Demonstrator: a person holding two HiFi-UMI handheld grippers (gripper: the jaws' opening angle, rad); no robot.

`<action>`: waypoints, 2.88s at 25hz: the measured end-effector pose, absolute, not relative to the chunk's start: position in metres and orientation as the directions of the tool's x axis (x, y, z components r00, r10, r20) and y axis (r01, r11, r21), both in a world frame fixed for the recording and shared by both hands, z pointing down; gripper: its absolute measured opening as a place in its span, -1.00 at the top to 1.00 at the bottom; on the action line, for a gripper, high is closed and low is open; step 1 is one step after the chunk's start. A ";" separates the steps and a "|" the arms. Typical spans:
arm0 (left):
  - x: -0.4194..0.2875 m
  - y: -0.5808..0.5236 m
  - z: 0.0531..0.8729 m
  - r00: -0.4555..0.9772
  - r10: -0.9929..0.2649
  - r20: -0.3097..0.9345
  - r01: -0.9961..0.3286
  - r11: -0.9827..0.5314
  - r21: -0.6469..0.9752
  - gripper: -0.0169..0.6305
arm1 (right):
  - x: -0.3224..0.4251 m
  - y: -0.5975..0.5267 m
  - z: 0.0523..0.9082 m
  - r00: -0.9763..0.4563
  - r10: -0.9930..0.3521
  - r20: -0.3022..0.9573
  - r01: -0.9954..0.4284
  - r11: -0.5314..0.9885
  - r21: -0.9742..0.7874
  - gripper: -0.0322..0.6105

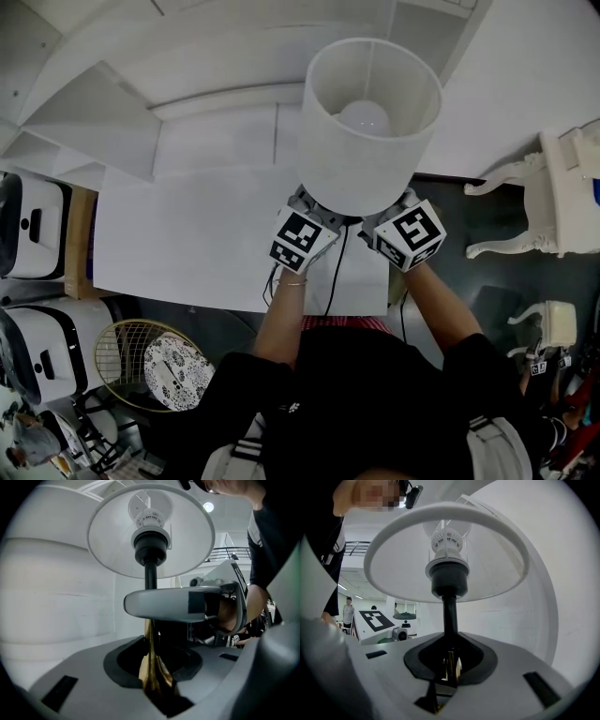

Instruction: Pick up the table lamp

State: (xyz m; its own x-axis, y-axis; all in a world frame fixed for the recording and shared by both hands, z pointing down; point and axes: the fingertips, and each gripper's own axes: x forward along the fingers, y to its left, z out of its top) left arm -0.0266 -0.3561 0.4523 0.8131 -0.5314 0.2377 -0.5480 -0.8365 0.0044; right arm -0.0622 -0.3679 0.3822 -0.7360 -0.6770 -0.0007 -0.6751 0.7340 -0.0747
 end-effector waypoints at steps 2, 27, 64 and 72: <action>-0.027 -0.356 0.445 0.812 -0.537 0.227 -0.552 -0.834 0.004 0.62 | -0.063 -0.367 0.378 -0.739 -0.673 -0.004 -0.671 0.737 -0.073 0.70; -0.033 -0.360 0.389 0.781 -0.594 0.191 -0.602 -0.798 -0.023 0.62 | -0.072 -0.364 0.324 -0.786 -0.617 -0.034 -0.617 0.787 -0.011 0.70; -0.035 -0.341 0.345 0.767 -0.620 0.163 -0.620 -0.782 -0.060 0.62 | -0.072 -0.343 0.280 -0.807 -0.587 -0.068 -0.588 0.809 -0.007 0.70; -0.034 -0.336 0.342 0.769 -0.620 0.156 -0.619 -0.783 -0.058 0.62 | -0.072 -0.338 0.277 -0.806 -0.588 -0.069 -0.590 0.808 -0.003 0.70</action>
